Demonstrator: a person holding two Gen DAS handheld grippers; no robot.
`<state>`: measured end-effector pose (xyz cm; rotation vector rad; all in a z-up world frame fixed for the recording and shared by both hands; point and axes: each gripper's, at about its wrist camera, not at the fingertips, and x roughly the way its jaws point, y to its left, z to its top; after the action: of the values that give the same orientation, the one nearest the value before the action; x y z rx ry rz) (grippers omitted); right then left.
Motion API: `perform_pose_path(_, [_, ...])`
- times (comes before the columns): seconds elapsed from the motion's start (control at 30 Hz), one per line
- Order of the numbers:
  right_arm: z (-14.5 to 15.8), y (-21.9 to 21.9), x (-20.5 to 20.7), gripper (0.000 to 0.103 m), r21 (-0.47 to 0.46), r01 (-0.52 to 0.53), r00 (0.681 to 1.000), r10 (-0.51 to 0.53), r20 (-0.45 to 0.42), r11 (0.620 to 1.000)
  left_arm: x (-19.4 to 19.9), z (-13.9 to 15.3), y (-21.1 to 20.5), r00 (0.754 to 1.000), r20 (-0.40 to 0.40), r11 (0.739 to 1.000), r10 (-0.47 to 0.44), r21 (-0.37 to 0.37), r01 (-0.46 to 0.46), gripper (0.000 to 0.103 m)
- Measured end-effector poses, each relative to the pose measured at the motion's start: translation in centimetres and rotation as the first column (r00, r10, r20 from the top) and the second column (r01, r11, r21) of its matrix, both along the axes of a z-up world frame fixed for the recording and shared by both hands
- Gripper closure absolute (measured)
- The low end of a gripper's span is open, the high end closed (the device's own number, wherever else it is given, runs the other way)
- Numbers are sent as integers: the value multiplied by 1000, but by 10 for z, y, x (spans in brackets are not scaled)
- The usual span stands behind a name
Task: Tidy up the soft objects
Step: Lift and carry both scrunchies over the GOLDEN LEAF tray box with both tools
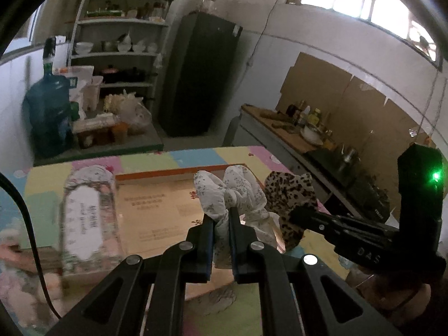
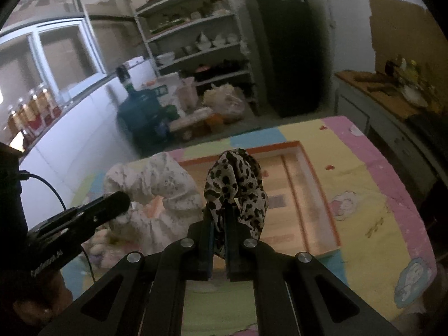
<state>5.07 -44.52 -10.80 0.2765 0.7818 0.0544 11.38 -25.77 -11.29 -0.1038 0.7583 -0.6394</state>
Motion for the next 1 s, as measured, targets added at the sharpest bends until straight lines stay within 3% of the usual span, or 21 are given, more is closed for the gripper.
perform_pose_path(0.5, [-48,-55,42,98,-4,-34,996,34,-85,999,46,-45,-58,991,-108,996,77,53,-71,93])
perform_pose_path(1.0, [-77,-60,80,97,-30,-84,984,78,-162,996,79,-87,-74,966,-225,989,128,104,-107,93])
